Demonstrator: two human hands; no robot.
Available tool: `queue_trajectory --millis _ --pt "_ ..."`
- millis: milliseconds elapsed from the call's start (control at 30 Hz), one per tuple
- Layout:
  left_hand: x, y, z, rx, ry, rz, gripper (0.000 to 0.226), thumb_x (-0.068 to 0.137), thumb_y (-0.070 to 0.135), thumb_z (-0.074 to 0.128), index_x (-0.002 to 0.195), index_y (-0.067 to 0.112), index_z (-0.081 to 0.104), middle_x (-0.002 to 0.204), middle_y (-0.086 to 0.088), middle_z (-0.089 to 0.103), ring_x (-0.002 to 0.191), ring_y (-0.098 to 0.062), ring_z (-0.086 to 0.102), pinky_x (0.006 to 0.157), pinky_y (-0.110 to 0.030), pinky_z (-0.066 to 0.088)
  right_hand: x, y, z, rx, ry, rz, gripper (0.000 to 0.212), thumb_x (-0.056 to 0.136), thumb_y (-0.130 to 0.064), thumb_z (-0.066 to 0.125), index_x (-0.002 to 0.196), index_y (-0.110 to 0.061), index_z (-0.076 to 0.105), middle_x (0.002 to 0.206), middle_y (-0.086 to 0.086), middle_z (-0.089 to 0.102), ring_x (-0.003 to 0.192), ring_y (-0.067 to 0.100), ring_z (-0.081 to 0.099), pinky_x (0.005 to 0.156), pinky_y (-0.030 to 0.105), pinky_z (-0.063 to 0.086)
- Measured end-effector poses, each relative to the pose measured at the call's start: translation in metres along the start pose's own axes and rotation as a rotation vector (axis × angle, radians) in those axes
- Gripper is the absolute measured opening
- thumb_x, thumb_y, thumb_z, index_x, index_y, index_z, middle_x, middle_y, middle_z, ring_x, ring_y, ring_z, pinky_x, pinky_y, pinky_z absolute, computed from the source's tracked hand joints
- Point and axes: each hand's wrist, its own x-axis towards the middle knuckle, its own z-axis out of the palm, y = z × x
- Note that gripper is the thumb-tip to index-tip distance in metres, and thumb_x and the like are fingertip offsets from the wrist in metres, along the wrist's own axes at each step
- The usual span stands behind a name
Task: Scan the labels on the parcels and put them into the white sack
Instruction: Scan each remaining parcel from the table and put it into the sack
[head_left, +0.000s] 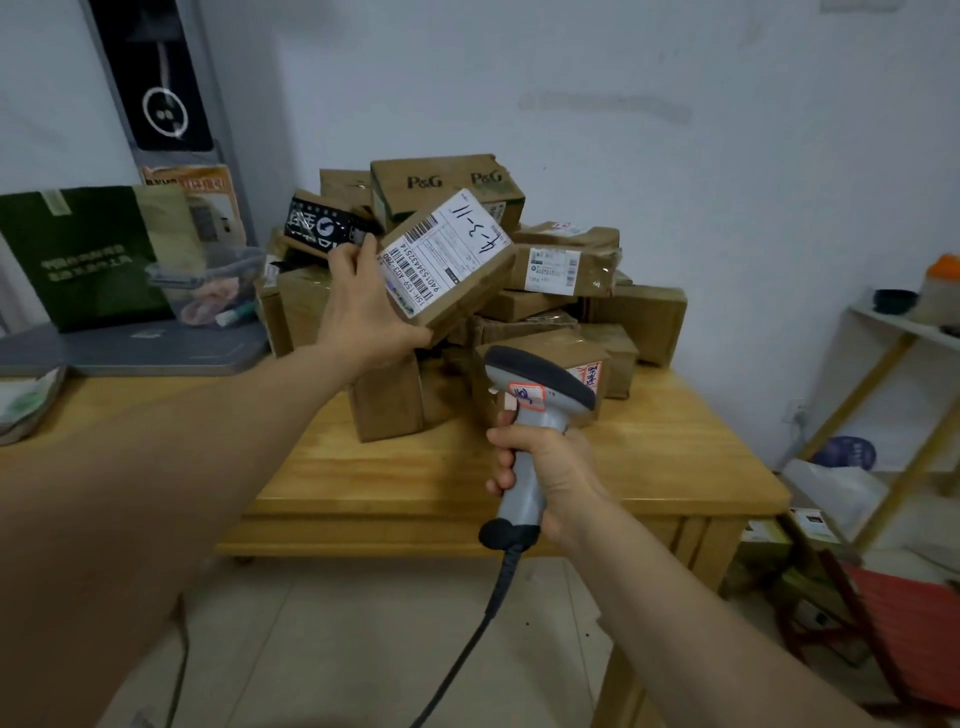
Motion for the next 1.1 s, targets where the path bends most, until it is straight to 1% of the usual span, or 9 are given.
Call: queue_trajectory --millis 100,200,267,433,567,733,833,967,1100 --pt "-0.017 0.009 -0.024 0.092 0.01 0.061 0.128 0.058 0.038 0.088 0.153 0.011 0.007 0.147 -0.007 0.014 0.135 -0.025 0.026 0.107 -0.036 0.033 -0.019 -0.003 0.0 -0.015 0.015 0.006 0.017 0.082 0.004 0.063 0.087 -0.011 0.057 0.049 0.001 0.051 0.036 0.013 0.045 0.041 0.024 0.045" --pt "-0.032 0.018 -0.052 0.184 -0.076 0.144 0.129 0.06 0.039 0.088 0.153 0.008 0.004 0.152 -0.006 0.01 0.138 -0.024 0.021 0.111 -0.039 0.03 -0.041 -0.007 0.002 -0.1 0.013 -0.042 0.016 0.081 0.001 0.066 0.088 -0.011 0.059 0.05 0.0 0.053 0.038 0.013 0.046 0.042 0.025 0.045" --pt "-0.041 0.023 -0.073 0.239 -0.14 0.204 0.127 0.062 0.037 0.087 0.153 0.008 0.005 0.154 -0.006 0.01 0.14 -0.025 0.02 0.113 -0.041 0.028 -0.057 -0.009 0.007 -0.196 0.004 -0.094 0.016 0.081 -0.002 0.068 0.091 -0.01 0.059 0.05 0.0 0.054 0.039 0.013 0.048 0.043 0.025 0.045" --pt "-0.057 0.029 -0.13 0.403 -0.323 0.393 0.12 0.068 0.039 0.081 0.154 0.011 0.002 0.157 -0.007 0.006 0.144 -0.026 0.017 0.115 -0.043 0.028 -0.089 -0.013 0.027 -0.523 -0.038 -0.219 0.014 0.08 -0.005 0.071 0.081 -0.009 0.058 0.051 0.001 0.056 0.041 0.015 0.052 0.047 0.029 0.049" --pt "-0.067 0.025 -0.169 0.609 -0.427 0.5 0.112 0.076 0.042 0.076 0.154 0.017 0.001 0.158 -0.003 0.004 0.144 -0.026 0.019 0.112 -0.044 0.035 -0.106 -0.011 0.05 -0.725 -0.058 -0.318 0.014 0.08 -0.008 0.071 0.083 -0.011 0.057 0.058 0.003 0.059 0.04 0.012 0.054 0.048 0.028 0.051" --pt "-0.083 0.011 -0.207 0.739 -0.423 0.513 0.111 0.075 0.034 0.077 0.154 0.025 0.0 0.157 0.006 0.003 0.14 -0.023 0.026 0.102 -0.029 0.038 -0.121 -0.001 0.074 -0.9 -0.089 -0.453 0.017 0.078 -0.011 0.068 0.08 -0.02 0.054 0.064 0.003 0.061 0.049 0.015 0.058 0.052 0.031 0.054" --pt "-0.092 0.005 -0.221 0.777 -0.423 0.513 0.113 0.073 0.031 0.079 0.154 0.027 0.0 0.155 0.008 0.004 0.138 -0.023 0.029 0.1 -0.029 0.041 -0.127 0.005 0.084 -0.911 -0.118 -0.512 0.022 0.077 -0.013 0.07 0.079 -0.026 0.053 0.069 -0.001 0.062 0.056 0.014 0.058 0.05 0.027 0.051" --pt "-0.103 -0.002 -0.232 0.8 -0.411 0.496 0.109 0.074 0.027 0.079 0.152 0.033 0.003 0.151 0.013 0.005 0.133 -0.022 0.035 0.095 -0.028 0.044 -0.131 0.01 0.096 -0.947 -0.159 -0.572 0.024 0.076 -0.016 0.071 0.08 -0.029 0.052 0.077 -0.003 0.063 0.071 0.019 0.063 0.067 0.04 0.059" --pt "-0.111 -0.01 -0.237 0.799 -0.401 0.495 0.109 0.072 0.021 0.08 0.151 0.035 0.006 0.147 0.018 0.003 0.128 -0.022 0.039 0.086 -0.025 0.046 -0.134 0.012 0.103 -1.013 -0.211 -0.647 0.028 0.077 -0.016 0.071 0.088 -0.031 0.05 0.082 -0.013 0.058 0.083 0.011 0.06 0.073 0.031 0.055"
